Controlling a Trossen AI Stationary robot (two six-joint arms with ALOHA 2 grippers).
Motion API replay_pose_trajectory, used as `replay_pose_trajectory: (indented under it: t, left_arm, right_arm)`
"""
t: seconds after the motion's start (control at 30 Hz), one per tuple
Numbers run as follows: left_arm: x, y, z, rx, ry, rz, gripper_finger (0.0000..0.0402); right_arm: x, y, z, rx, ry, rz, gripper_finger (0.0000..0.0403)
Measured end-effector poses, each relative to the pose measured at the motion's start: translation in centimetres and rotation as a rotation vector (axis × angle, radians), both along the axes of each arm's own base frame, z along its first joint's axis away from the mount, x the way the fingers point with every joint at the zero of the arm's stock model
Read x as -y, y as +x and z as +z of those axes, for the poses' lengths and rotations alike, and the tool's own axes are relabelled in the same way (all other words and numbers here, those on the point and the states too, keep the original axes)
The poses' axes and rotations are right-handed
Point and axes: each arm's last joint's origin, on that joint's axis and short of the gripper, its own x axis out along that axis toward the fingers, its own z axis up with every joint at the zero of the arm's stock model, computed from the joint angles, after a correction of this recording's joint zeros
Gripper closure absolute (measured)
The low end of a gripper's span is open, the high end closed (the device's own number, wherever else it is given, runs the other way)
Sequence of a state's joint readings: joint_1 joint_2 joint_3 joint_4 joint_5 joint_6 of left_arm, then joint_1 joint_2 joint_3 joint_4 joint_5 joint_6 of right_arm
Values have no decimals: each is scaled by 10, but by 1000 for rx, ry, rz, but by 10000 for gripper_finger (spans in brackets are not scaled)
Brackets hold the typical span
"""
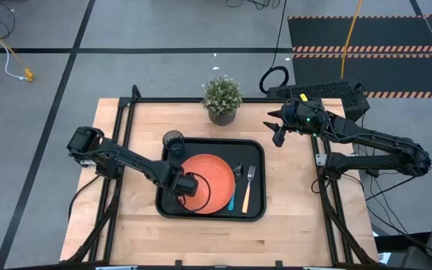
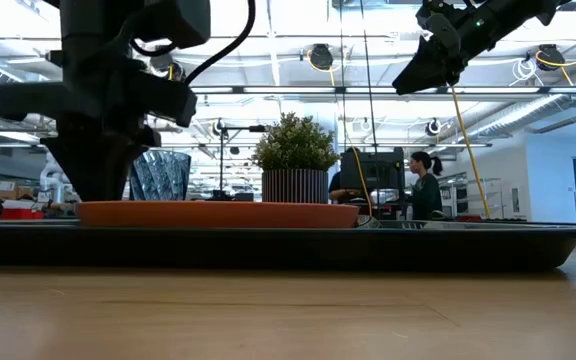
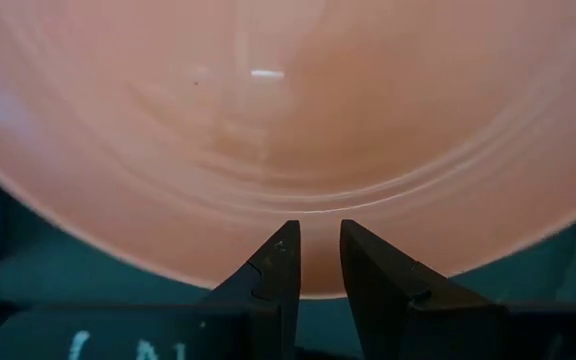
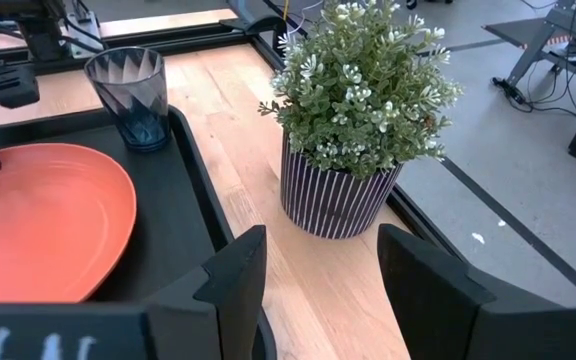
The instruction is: Pick and place plate/cup/fork/spoon on tray
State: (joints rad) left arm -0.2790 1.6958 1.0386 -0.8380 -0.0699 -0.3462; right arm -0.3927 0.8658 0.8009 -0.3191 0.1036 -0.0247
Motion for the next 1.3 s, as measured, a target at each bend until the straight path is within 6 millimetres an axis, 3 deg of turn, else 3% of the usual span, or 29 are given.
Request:
replay_pose_trajectory:
  t: [0.4, 0.6, 0.7, 0.8, 1.03, 1.23, 1.3]
  left_arm:
    - [-7, -3, 0, -38, 56, 20, 323]
    - [-5, 6, 16, 18, 40, 15, 323]
    - [-4, 11, 32, 40, 43, -7, 323]
    - [-2, 21, 49, 121, 82, -31, 323]
    - [-10, 42, 88, 451, 362, -119, 323]
    - [-35, 49, 135, 770, 517, -75, 323]
    - [-49, 46, 148, 867, 552, -47, 323]
  right_arm:
    - [0, 0, 0, 0, 1, 0, 220]
    - [0, 0, 0, 0, 0, 0, 220]
    - [-1, 0, 0, -5, -9, 21, 220]
    - [-4, 2, -4, 2, 21, 148, 220]
    - [-11, 8, -21, 103, -28, 503, 220]
    - [-9, 13, -18, 393, -64, 450, 220]
    - [-8, 13, -18, 407, -30, 404, 220]
